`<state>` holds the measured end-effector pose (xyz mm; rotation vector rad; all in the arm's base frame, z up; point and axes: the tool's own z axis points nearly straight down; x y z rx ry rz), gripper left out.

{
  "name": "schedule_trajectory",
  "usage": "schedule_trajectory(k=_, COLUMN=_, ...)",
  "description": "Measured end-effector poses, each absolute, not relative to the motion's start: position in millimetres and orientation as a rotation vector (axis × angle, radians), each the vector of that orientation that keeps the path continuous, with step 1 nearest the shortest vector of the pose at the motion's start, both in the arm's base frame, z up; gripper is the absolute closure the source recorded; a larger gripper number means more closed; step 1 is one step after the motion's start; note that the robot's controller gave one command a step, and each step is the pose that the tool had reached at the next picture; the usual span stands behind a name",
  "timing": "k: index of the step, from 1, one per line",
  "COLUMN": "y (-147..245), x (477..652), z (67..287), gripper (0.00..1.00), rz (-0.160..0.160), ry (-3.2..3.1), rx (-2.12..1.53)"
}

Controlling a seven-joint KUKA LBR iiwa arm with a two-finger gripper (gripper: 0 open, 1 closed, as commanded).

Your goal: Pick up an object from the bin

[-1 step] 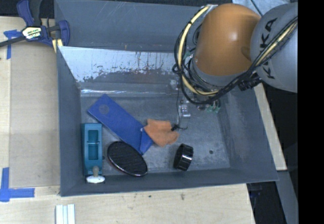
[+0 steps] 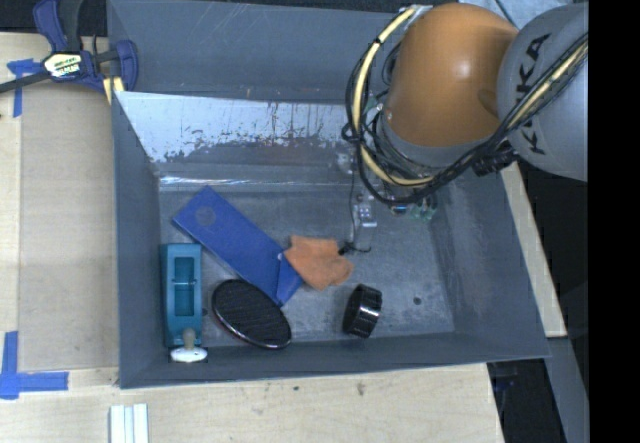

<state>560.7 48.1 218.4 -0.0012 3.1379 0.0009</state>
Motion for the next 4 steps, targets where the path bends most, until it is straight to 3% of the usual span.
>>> schedule_trajectory(k=1, y=41, x=526.6, z=148, gripper=0.0, rz=0.001, ry=3.135, rx=0.044)
schedule_trajectory(k=2, y=43, x=544.7, z=105, gripper=1.0, rz=0.001, ry=3.136, rx=-0.101)
schedule_trajectory(k=3, y=43, x=544.7, z=105, gripper=1.0, rz=0.001, ry=3.136, rx=-0.101)
schedule_trajectory(k=4, y=27, x=531.0, z=244, gripper=1.0, rz=0.0, ry=3.137, rx=-0.067)
